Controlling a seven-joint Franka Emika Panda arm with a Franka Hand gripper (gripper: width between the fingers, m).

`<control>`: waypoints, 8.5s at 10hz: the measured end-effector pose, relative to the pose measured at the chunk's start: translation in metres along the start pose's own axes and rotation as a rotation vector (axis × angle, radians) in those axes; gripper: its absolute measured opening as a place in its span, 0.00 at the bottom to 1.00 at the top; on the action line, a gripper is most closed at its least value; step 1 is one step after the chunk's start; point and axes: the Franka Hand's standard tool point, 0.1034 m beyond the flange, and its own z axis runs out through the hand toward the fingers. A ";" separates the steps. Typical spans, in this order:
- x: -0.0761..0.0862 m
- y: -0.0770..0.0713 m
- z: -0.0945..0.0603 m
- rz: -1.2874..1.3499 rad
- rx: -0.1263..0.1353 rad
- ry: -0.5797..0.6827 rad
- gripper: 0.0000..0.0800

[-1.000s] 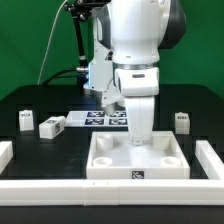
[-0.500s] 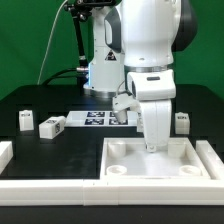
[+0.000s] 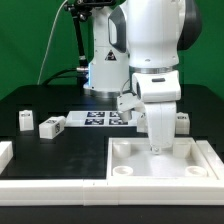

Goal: Assemble one leg

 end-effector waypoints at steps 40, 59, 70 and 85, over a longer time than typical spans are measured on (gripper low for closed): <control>0.077 -0.098 -0.009 1.730 0.367 -0.295 0.81; 0.079 -0.120 0.008 1.585 0.794 -0.736 0.36; 0.075 -0.065 -0.038 1.624 0.552 -0.417 0.36; 0.052 0.009 -0.080 1.501 -0.241 0.345 0.36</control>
Offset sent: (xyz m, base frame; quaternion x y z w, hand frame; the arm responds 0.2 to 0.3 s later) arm 0.0000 0.0000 0.0000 0.0000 0.0000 0.0000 1.0000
